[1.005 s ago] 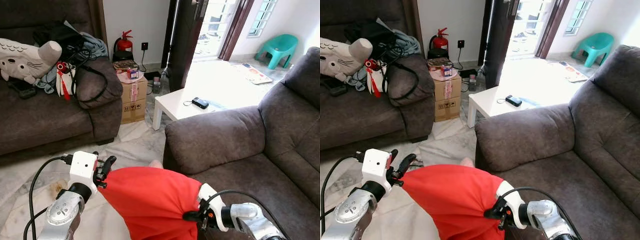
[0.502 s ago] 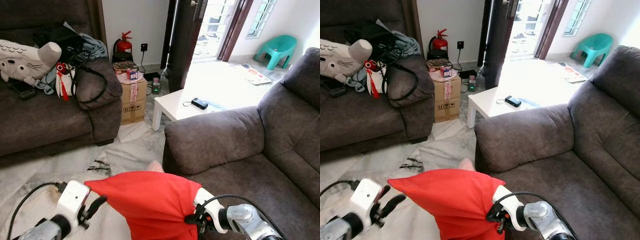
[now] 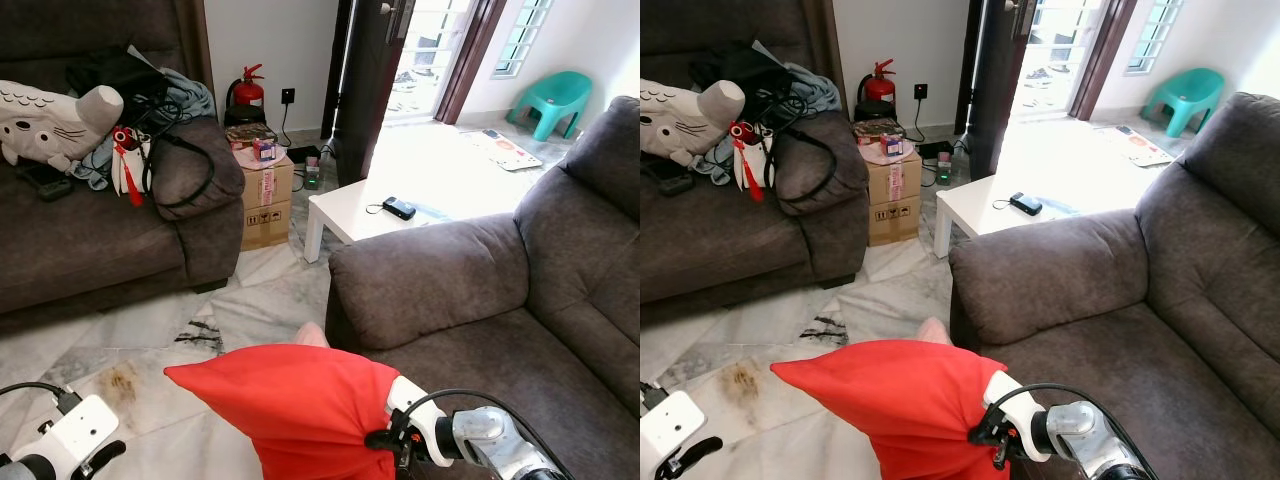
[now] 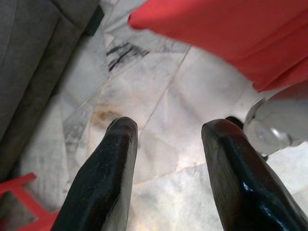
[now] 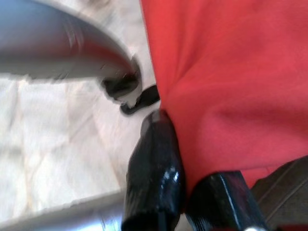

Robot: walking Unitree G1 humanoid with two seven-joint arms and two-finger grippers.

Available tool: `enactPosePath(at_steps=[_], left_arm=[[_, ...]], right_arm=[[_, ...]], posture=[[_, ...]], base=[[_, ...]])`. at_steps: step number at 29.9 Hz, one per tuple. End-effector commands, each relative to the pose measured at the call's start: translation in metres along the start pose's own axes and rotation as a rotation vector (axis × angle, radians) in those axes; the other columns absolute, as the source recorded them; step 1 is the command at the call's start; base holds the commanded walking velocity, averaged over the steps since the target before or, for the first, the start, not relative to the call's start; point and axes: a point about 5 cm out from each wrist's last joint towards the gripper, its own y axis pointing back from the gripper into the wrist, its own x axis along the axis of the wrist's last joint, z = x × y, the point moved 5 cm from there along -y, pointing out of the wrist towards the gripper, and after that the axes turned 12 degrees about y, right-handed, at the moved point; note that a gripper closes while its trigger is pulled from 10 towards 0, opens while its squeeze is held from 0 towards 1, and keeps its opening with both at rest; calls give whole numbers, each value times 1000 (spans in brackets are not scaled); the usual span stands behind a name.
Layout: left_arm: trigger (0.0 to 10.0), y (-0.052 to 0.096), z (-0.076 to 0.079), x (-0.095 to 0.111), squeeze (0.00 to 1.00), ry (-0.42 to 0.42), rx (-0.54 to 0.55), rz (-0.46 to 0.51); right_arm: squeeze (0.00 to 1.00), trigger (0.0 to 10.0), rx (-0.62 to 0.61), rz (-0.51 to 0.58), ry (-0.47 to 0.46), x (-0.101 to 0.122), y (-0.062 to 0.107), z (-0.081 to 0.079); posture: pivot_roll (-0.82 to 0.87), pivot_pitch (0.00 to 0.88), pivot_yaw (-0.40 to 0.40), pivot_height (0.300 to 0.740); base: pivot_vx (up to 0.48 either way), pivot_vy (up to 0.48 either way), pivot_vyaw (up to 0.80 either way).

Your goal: Move the pillow to the sofa from floor

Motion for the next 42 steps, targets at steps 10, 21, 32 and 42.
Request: enactPosePath(at_steps=[10, 21, 32, 42], left_arm=[[10000, -18, 26, 34, 0, 72, -79, 144], [10000, -22, 29, 37, 0, 227, -131, 182], [10000, -32, 49, 23, 1000, 210, -297, 102], [10000, -38, 90, 0, 1000, 149, -498, -39]], right_arm=[[0, 10000, 101, -268, 87, -43, 21, -10], [0, 10000, 104, -294, 81, -47, 13, -16], [0, 10000, 108, -300, 75, -49, 14, -17], [0, 10000, 103, -298, 71, -51, 14, -18]], posture=[[233, 0, -143, 740], [235, 0, -140, 740], [229, 0, -141, 740], [218, 0, -142, 740]], base=[[0, 0, 0], [0, 0, 0], [0, 0, 0], [0, 0, 0]])
